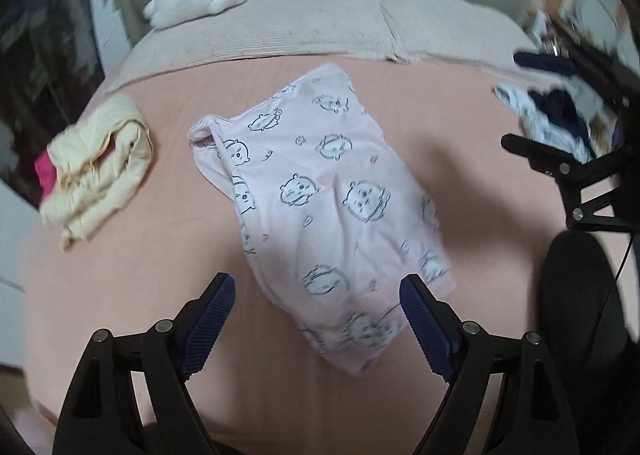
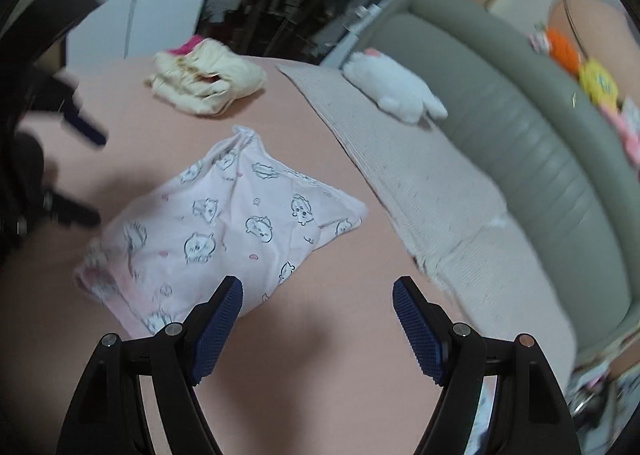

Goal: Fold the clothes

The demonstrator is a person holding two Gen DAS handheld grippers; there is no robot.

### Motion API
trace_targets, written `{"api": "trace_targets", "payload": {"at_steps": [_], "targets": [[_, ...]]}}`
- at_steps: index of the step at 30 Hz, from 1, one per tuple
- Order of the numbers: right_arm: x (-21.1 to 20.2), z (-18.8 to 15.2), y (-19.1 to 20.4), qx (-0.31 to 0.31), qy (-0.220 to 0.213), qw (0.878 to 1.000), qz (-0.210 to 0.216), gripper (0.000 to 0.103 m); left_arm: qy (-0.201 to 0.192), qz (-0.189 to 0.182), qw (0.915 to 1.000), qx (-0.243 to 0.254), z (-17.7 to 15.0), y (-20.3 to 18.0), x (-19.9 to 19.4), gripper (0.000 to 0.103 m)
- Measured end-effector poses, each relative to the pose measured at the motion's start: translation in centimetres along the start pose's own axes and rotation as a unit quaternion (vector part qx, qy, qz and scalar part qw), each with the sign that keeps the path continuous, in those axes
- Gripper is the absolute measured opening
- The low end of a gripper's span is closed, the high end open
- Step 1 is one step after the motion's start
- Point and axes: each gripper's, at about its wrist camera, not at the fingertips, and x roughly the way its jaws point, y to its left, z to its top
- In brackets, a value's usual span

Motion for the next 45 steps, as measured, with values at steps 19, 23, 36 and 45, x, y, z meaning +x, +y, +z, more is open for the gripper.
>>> {"api": "trace_targets", "payload": {"at_steps": [19,23,36,45], "targets": [[3.2,-8.7,16.2,-0.432,-0.054,0.897,-0.073,0.084,-0.052,0.121,0.9033,0.408,-9.5,-7.9,3.6,0.086],[3.7,-10.4,17.0,-0.452,-0.060,0.887,-0.065,0.084,-0.067,0.143,0.8549,0.494,-12.5,-9.2,5.3,0.086],[5.6,-11.0,18.0,-0.445,-0.095,0.887,-0.084,0.103,-0.139,0.212,0.7800,0.572,-14.6,-10.6,7.8,0.101],[7.3,-9.1,17.3,-0.423,-0.109,0.895,-0.091,0.103,-0.136,0.240,0.7957,0.539,-10.8,-9.9,9.2,0.103]]}}
